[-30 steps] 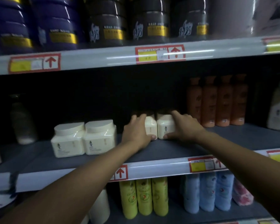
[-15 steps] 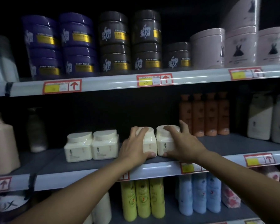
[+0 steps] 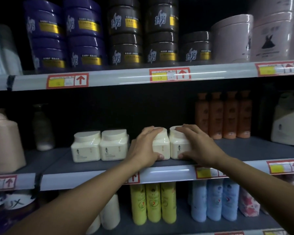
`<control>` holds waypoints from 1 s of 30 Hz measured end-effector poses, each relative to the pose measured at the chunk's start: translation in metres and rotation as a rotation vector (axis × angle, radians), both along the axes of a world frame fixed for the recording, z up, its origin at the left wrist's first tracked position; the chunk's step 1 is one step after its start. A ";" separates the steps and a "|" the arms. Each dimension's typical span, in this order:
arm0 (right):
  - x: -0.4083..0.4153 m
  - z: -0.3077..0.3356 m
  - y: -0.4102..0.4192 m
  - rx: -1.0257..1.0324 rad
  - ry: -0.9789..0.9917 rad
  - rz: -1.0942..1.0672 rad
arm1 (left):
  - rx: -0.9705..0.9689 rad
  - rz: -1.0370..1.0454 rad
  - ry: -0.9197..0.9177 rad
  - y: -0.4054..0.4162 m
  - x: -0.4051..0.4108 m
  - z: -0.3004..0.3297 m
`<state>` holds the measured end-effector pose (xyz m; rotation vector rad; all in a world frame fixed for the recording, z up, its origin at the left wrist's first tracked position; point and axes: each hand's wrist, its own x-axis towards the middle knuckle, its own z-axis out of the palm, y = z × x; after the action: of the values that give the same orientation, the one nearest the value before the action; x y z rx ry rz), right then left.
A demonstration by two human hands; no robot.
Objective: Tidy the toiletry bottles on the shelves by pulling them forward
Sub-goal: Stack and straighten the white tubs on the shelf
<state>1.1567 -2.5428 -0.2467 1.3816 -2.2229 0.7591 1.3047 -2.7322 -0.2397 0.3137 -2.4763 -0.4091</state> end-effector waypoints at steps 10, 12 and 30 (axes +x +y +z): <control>0.004 -0.005 0.009 -0.253 0.106 0.019 | 0.072 -0.074 0.130 0.008 0.015 0.006; 0.010 0.002 0.008 -0.315 0.113 0.020 | 0.083 -0.076 0.183 0.006 0.021 0.014; 0.102 0.100 -0.130 -0.144 -0.003 0.043 | -0.001 0.224 0.105 -0.123 0.143 0.119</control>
<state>1.2582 -2.6731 -0.1463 1.3621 -2.1021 0.9176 1.4476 -2.8552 -0.1208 0.5481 -2.3079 -0.3213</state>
